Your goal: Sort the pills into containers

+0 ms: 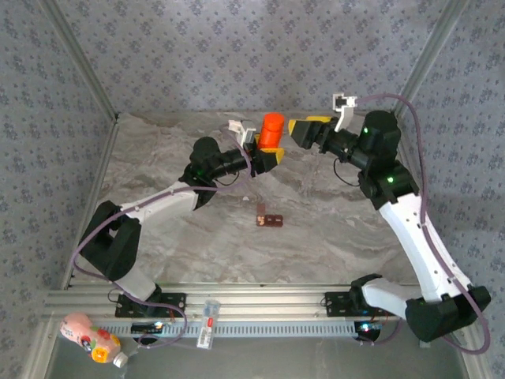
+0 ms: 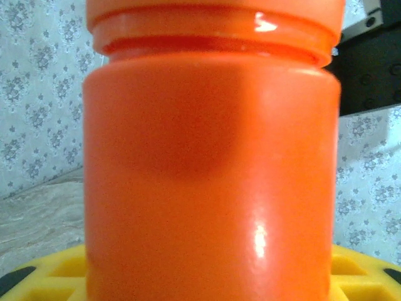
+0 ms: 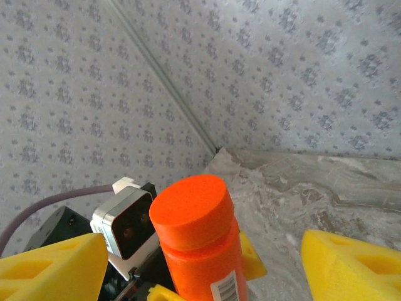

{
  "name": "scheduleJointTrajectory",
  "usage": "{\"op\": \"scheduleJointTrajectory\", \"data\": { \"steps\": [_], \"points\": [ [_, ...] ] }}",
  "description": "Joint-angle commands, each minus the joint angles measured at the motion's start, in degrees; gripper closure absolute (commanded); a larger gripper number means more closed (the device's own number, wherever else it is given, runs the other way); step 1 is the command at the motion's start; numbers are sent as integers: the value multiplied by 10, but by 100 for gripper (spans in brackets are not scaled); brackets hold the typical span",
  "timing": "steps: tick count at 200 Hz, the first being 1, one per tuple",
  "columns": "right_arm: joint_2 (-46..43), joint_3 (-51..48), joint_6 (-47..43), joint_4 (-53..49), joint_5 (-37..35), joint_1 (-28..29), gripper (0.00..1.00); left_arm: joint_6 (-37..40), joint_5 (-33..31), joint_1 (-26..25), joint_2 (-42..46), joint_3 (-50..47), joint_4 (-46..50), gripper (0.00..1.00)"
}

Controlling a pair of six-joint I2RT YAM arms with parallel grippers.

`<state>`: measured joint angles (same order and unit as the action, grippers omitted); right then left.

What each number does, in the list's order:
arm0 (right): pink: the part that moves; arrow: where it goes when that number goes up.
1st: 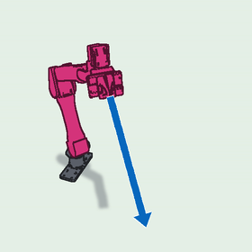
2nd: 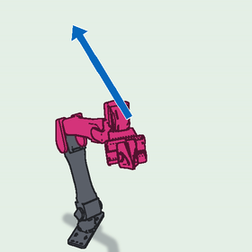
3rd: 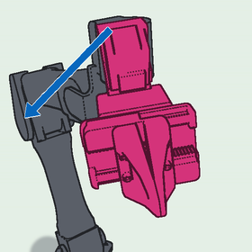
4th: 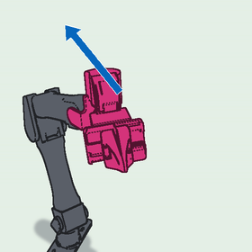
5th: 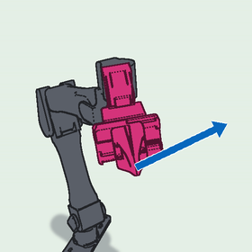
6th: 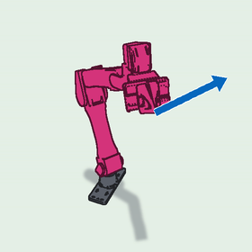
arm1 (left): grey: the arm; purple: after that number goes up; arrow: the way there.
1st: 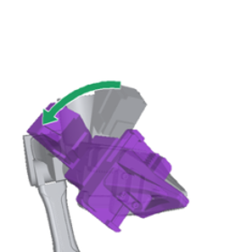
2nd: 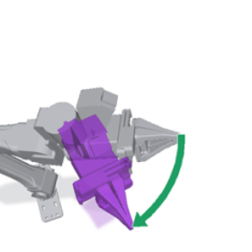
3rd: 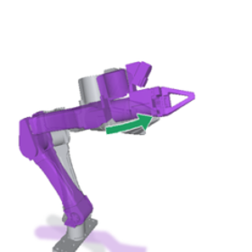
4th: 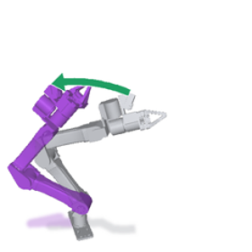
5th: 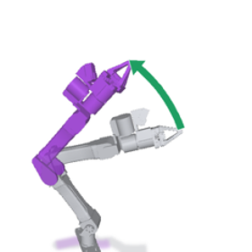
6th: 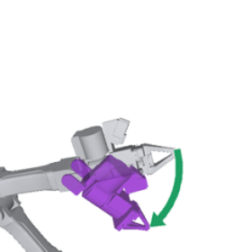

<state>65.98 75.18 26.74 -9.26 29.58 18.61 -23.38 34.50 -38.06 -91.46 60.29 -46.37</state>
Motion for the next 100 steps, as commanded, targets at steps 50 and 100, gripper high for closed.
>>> {"op": "scheduleJointTrajectory", "data": {
  "steps": [50,100],
  "points": [
    [68,102,-77,-64,88,5,17,0,51,-9,30,27,4,100],
    [88,112,-94,-82,83,26,19,-4,49,-10,33,29,5,100]
  ]
}}
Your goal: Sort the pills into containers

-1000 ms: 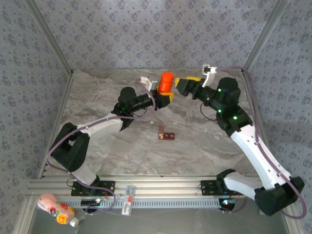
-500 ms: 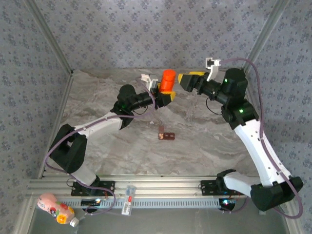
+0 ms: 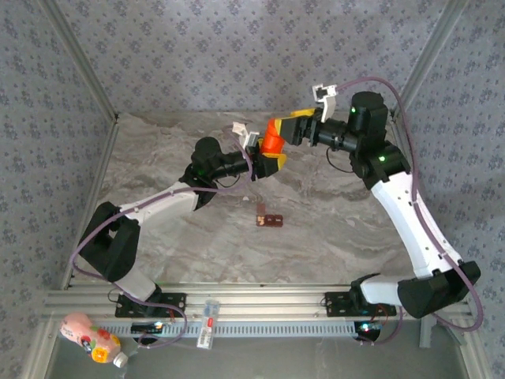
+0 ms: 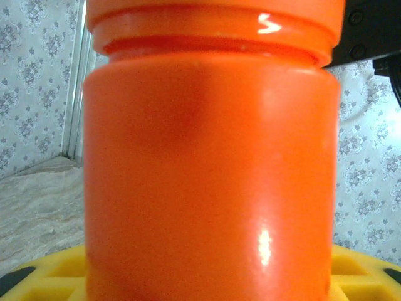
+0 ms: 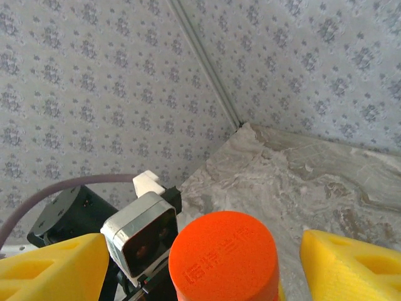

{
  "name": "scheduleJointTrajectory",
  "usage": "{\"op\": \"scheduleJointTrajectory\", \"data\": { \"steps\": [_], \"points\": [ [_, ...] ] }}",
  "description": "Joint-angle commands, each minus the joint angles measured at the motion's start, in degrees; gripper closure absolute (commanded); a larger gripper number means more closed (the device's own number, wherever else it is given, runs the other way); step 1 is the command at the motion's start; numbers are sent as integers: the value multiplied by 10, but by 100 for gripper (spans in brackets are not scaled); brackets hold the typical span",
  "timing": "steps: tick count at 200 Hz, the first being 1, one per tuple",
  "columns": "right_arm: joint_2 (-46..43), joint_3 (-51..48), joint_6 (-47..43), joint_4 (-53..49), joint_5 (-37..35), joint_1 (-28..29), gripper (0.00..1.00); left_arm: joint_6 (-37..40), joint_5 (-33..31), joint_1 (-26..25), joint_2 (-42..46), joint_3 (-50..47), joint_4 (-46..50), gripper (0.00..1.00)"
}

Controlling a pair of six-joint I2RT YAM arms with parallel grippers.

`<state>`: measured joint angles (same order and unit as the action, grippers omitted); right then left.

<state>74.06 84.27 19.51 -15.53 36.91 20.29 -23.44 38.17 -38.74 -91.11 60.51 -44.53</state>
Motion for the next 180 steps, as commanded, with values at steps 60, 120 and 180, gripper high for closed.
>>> {"op": "scheduleJointTrajectory", "data": {
  "steps": [60,120,180],
  "points": [
    [17,25,-29,-27,9,15,29,-2,12,-4,33,27,-11,100],
    [15,13,-28,-18,9,13,62,-2,8,-5,40,23,-17,100],
    [-15,-63,8,51,8,-1,70,-19,-19,-4,56,5,-75,100]
  ]
}}
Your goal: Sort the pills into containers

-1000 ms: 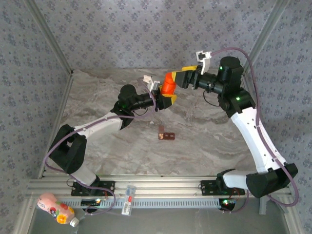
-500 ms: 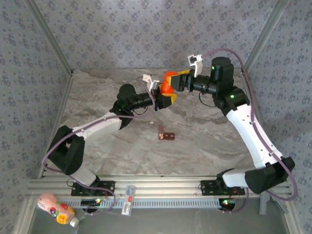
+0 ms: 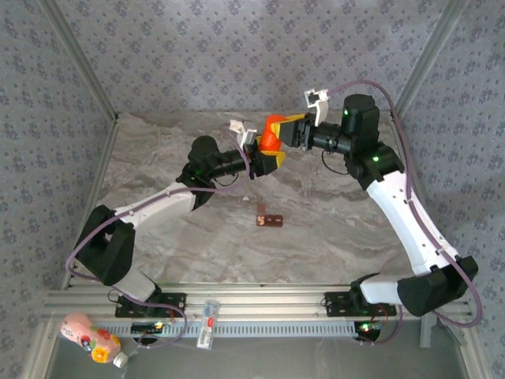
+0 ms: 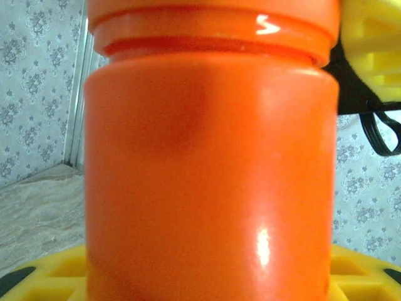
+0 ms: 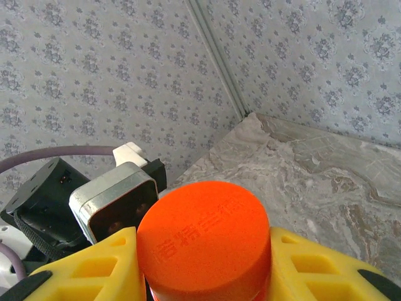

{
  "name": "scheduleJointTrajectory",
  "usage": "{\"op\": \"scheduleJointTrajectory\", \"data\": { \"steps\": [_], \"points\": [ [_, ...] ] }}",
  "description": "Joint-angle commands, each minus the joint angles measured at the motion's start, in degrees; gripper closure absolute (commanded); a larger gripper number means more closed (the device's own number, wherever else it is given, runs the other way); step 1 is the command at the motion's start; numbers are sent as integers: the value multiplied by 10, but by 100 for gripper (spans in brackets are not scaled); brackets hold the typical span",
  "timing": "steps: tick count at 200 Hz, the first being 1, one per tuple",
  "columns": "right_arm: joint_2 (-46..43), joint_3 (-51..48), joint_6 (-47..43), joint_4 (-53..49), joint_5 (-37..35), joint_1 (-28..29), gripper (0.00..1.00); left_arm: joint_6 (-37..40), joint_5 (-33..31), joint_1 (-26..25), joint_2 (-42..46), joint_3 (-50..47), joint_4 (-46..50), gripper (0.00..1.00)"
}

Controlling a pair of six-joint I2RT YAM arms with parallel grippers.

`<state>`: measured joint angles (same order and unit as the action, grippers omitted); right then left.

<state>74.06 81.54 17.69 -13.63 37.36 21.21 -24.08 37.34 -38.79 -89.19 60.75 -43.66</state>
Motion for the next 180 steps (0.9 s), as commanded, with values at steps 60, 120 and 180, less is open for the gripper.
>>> {"op": "scheduleJointTrajectory", "data": {
  "steps": [60,120,180],
  "points": [
    [-46,-107,55,145,50,1,73,-23,-24,-4,36,6,-102,100],
    [-74,-189,48,213,-132,94,74,-23,-54,-5,31,4,-111,100],
    [-93,-179,54,191,-159,88,28,-2,-65,-6,28,3,-92,100]
  ]
}}
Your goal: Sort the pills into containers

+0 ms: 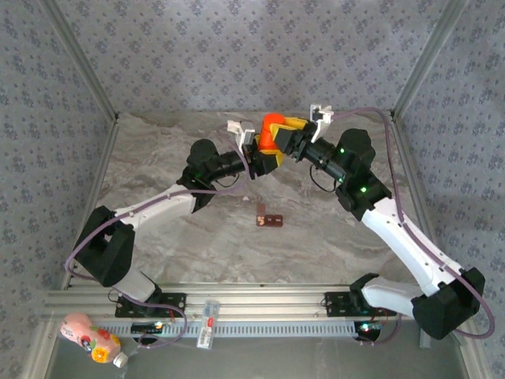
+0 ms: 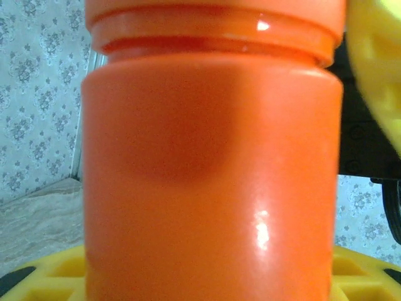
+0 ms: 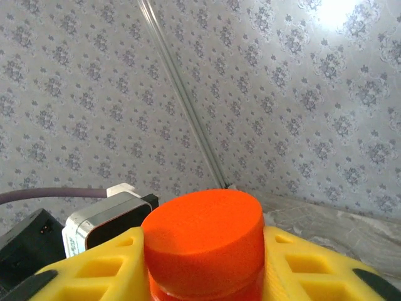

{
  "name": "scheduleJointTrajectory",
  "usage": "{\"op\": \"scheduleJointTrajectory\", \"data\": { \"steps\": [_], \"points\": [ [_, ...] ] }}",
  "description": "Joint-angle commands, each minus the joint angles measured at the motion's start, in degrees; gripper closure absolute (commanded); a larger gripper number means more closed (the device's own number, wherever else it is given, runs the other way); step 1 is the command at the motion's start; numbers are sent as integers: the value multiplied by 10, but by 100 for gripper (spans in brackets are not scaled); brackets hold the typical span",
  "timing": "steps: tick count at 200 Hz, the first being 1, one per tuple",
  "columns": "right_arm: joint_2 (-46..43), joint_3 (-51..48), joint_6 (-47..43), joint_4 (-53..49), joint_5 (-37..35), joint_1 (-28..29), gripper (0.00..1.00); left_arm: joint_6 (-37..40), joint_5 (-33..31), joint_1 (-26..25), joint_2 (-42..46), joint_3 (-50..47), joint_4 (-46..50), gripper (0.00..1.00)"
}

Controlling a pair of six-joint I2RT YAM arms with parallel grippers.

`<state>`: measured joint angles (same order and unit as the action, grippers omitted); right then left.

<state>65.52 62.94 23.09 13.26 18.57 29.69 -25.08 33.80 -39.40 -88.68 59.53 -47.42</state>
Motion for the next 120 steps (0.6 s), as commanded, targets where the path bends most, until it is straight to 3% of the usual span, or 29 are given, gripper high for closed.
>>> {"op": "scheduleJointTrajectory", "data": {
  "steps": [1,23,73,120],
  "points": [
    [-8,8,0,-79,30,2,27,9,-29,0,23,16,-54,100],
    [-41,15,9,-107,53,-33,15,26,-28,-1,27,15,-34,100],
    [-76,21,-18,-168,163,-100,9,40,-1,-3,33,25,-4,100],
    [-21,42,-13,-139,219,-85,7,48,13,-9,35,34,16,100]
  ]
}}
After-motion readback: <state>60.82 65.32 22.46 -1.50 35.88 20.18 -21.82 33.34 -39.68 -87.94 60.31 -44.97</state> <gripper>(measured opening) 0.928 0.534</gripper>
